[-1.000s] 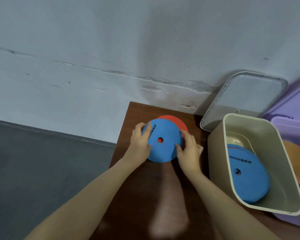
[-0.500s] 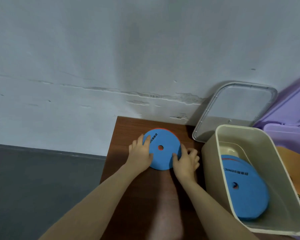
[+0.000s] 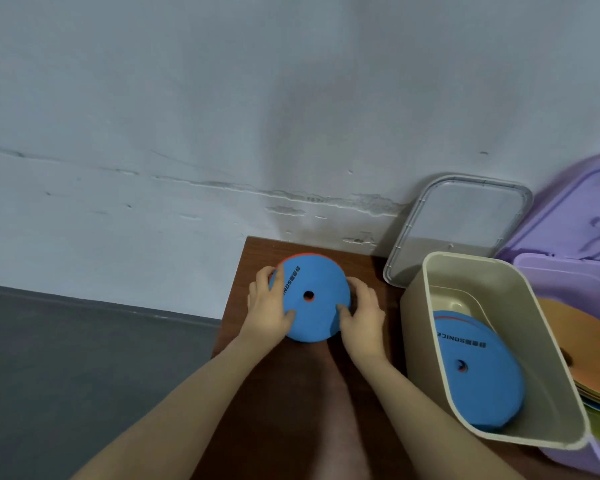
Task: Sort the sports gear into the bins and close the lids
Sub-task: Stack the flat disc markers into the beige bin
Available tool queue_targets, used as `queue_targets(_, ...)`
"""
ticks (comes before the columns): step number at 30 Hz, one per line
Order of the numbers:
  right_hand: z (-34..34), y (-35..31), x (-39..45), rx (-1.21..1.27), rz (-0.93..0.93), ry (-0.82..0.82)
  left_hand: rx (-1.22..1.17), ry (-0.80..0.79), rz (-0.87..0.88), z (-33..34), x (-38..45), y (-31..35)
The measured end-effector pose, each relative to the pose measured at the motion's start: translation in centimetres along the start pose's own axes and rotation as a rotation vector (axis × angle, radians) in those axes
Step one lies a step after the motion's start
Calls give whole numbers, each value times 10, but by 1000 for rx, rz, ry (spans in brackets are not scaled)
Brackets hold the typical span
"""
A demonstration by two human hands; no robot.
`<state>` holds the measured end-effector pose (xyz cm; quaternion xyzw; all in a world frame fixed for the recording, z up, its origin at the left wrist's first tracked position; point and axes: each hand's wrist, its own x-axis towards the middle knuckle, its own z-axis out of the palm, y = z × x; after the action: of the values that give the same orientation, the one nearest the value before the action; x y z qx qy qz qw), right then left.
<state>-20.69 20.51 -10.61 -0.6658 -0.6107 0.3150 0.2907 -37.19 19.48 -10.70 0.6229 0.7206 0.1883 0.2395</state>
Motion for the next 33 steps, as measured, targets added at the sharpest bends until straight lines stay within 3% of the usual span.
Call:
queue_targets(7, -33, -29, -23, 27, -264, 114, -7, 137, 93, -42, -34, 23)
queue_targets(14, -101, -29, -36, 14, -359, 201, 120, 194, 210, -57, -54, 89)
queue_targets(20, -185, 2, -31, -68, -369, 311, 156, 157, 292, -29, -57, 170)
queue_targets(24, -226, 43, -25, -73, -326, 223, 142, 82, 265, 10, -60, 213)
queue_targets(30, -249, 92, -19, -346, -172, 134, 206, 13, 207, 61, -66, 239)
queue_targets(33, -251, 109, -21, -588, -164, 51, 401, -18, 178, 80, -71, 239)
